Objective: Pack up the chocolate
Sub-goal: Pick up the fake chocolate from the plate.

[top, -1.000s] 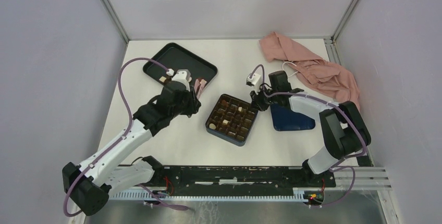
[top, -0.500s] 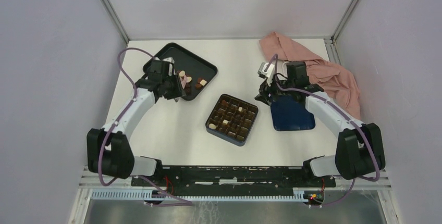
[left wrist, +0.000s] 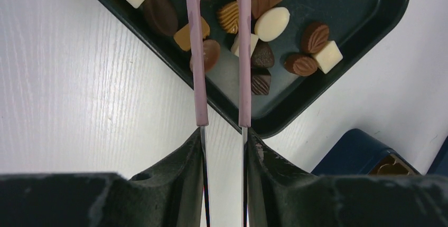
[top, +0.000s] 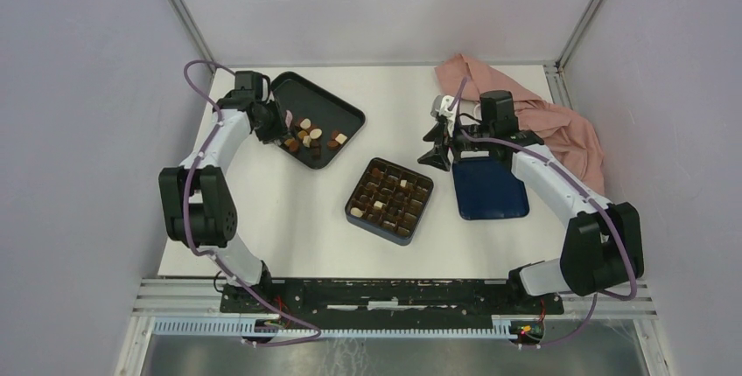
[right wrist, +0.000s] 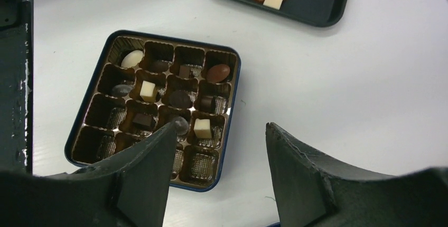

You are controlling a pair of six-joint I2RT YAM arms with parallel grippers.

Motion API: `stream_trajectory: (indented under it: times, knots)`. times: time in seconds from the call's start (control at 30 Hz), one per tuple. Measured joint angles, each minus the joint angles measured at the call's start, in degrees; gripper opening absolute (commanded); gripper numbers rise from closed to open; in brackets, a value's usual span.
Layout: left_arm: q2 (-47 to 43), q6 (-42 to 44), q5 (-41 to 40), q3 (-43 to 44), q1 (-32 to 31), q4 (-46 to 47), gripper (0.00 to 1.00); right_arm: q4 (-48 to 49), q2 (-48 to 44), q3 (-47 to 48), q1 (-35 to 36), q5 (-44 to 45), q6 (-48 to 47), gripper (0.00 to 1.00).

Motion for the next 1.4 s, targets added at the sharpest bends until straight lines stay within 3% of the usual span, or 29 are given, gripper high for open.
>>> stream_trajectory:
  times: [0.37,0.97,1.4]
  knots:
    - [9.1,0.6,0.0,8.7,0.1,-4.1,0.39,-3.1,1.8,-1.6,0.0,1.0,-3.2,0.68]
    - [12.5,2.0,-1.0,9.7,0.1,-7.2,0.38,-4.3,3.7,-2.2,0.0,1.1,-5.5,0.68]
    - [15.4,2.1,-0.7,11.3,0.1,-8.3,0.28,-4.7,3.8,-2.2,0.0,1.1,-6.1,0.68]
